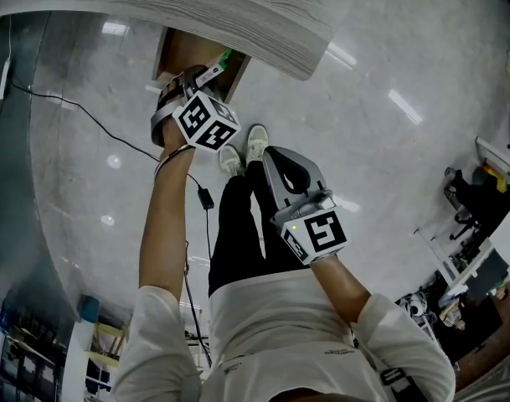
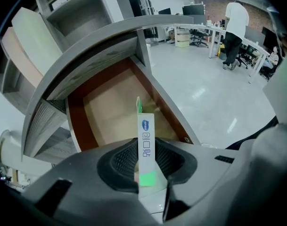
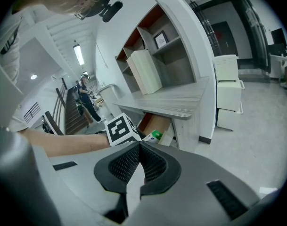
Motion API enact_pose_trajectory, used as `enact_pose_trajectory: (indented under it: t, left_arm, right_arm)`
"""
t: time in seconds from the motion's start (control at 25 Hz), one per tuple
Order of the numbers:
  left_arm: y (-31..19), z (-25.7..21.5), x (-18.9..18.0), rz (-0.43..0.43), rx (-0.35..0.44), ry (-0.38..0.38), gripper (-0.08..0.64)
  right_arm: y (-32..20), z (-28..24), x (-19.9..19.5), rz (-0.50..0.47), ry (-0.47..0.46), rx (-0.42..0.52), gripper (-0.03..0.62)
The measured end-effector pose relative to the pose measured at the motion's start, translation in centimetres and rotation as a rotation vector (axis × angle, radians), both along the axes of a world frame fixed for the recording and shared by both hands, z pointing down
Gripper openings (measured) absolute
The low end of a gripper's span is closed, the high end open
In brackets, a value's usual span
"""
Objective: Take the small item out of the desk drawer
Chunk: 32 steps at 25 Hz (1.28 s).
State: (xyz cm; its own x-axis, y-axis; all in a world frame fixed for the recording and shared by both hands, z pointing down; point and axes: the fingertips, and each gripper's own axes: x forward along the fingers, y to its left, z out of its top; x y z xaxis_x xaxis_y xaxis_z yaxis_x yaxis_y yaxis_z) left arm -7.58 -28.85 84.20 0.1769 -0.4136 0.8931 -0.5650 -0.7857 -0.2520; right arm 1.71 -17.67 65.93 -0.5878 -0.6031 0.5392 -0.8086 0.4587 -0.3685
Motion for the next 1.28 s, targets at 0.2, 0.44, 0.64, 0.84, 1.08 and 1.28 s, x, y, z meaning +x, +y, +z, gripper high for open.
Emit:
enact_pose_trajectory:
  t: [0.2, 0.44, 0.64, 0.84, 1.08, 1.28]
  left_arm:
    - [0.0, 0.0, -0.2, -0.002, 0.001, -0.009, 0.103]
    - [0.0, -0.1, -0.1, -0.004, 0.006, -0.008, 0.101]
    - [0.2, -1.0, -0.2, -0.016, 0.016, -0.005, 0.101]
    - [0.4, -2.2, -0.2, -0.03, 0.035, 0.02, 0.1]
    - [1.4, -4.5, -0.2, -0.047, 0.059, 0.037, 0.1]
    - [2.3, -7.1, -0.6, -0.089, 0.086, 0.057, 0.1]
  right_arm:
    - [-0.1, -0.2, 0.0, 0.003, -0.001, 0.003, 0.031]
    - [-0.1, -0.2, 0.2, 0.011, 0.004, 0.008, 0.031]
    - [0.2, -0.9, 0.3, 0.019, 0.006, 0.016, 0.031]
    - [0.4, -1.6, 0.4, 0.029, 0.009, 0.031, 0.031]
    - [1.2, -3.1, 0.6, 0.039, 0.016, 0.051, 0.031]
    - [2.2, -4.9, 0.4, 0.038, 0.018, 0.072, 0.031]
